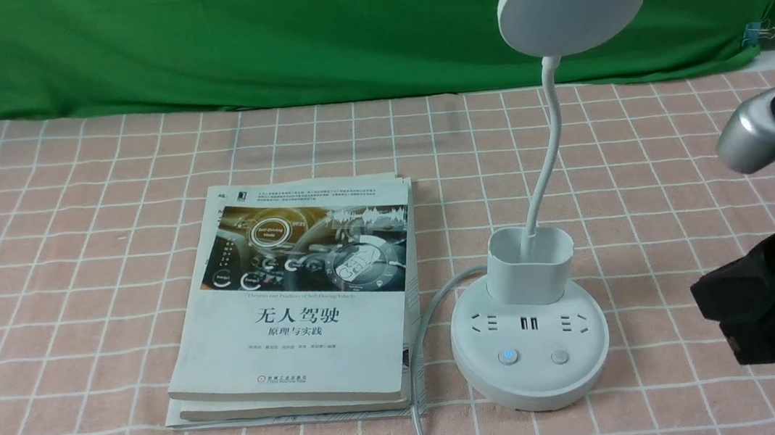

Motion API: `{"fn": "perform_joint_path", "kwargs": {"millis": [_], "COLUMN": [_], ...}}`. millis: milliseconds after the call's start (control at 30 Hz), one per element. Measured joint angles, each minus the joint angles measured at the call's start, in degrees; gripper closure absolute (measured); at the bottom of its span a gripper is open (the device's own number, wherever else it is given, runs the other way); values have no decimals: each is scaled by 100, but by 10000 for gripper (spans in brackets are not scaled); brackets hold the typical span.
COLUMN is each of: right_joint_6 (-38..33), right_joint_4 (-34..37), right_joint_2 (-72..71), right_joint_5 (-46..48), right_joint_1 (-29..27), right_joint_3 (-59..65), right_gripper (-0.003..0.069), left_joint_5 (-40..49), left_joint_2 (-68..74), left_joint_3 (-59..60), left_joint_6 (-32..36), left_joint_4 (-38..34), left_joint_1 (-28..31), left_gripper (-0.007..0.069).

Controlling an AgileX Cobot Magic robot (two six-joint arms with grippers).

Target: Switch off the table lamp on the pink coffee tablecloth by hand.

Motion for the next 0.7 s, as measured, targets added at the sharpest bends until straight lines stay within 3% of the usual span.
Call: {"fn": "perform_joint_path", "kwargs": {"millis": [267, 500, 700], "right_joint_6": [-179, -374, -860], "right_joint_4": [-59, -78, -85], "right_joint_2": [-909, -3274, -5058], "right_joint_5": [-970, -2661, -2798], "right_joint_1": [-507, -1923, -2583], "right_joint_3": [1103, 3829, 5039], "right_gripper": [620, 620, 620], "left_joint_5": [0, 0, 0], "left_joint_2": [0, 0, 0], "left_joint_3": [0, 0, 0], "left_joint_6": [0, 0, 0], "left_joint_4": [0, 0, 0], "left_joint_1": [0, 0, 0], "left_gripper": [618, 618, 618]}}
